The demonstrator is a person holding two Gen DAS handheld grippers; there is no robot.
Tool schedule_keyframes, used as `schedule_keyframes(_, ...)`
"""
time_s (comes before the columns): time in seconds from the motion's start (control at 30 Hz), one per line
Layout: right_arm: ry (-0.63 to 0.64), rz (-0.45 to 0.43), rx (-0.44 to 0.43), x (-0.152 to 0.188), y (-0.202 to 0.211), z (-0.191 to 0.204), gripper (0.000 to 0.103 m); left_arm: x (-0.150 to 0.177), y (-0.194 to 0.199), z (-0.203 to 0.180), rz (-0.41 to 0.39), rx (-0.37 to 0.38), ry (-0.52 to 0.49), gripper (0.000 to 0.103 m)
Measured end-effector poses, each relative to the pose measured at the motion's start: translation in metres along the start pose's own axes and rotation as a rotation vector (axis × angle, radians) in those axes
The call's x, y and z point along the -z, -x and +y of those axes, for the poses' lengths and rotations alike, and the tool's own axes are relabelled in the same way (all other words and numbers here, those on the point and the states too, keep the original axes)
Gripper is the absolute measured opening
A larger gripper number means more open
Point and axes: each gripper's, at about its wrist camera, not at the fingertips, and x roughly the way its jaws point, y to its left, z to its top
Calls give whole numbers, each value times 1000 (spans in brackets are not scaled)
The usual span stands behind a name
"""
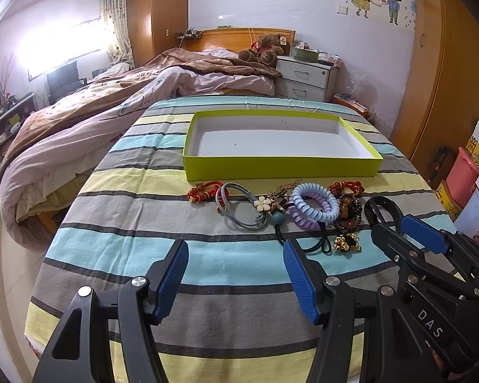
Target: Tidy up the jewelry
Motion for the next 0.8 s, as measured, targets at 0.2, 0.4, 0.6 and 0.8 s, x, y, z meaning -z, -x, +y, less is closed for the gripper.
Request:
schedule_keyframes(0.2, 2, -1, 3, 0, 1, 1, 44, 0, 0, 1, 1, -1, 0, 61)
schedule_keyframes(0.4, 2, -2, 2, 0, 1, 1, 44, 0, 0, 1, 1, 0, 1, 61)
schedule_keyframes(0.6, 3, -1, 2, 0, 1, 0, 44, 1, 1, 1, 1, 0, 1, 61)
schedule_keyframes(0.8, 1, -3, 2, 0, 1, 1, 44, 1, 1, 1, 0, 0, 0, 61)
